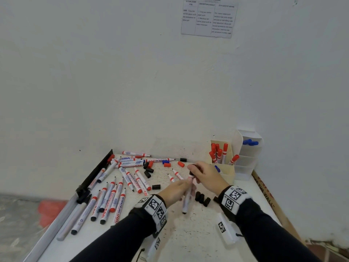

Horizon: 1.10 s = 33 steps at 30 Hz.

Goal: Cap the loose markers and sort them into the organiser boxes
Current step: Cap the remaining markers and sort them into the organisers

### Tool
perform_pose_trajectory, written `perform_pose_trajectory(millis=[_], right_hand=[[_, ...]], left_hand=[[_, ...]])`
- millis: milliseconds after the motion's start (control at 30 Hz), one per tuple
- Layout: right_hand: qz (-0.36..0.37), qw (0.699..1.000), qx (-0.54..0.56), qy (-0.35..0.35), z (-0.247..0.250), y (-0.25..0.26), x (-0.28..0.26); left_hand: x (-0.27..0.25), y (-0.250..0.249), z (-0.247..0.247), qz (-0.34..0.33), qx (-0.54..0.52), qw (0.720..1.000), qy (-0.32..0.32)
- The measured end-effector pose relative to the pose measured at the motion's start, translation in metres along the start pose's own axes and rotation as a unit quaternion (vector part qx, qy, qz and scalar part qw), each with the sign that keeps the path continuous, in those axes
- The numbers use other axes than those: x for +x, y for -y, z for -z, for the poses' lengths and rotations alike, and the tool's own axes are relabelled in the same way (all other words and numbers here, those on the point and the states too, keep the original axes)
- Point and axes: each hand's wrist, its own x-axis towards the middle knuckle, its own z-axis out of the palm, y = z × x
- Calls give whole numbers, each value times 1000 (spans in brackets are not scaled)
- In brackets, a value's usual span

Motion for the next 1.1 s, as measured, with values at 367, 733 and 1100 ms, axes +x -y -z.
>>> perform_pose_trajectory(millis=[367, 733, 1100], right_hand=[[-1, 947, -5, -320, 96, -22, 55], [-84, 954, -158, -239, 92, -64, 99], [-49, 948, -246, -194, 62, -48, 80]], left_hand=[[52, 28, 0, 105, 350, 929, -57], [70, 33, 14, 105, 410, 901, -99], [60, 37, 12, 76, 259, 941, -203]])
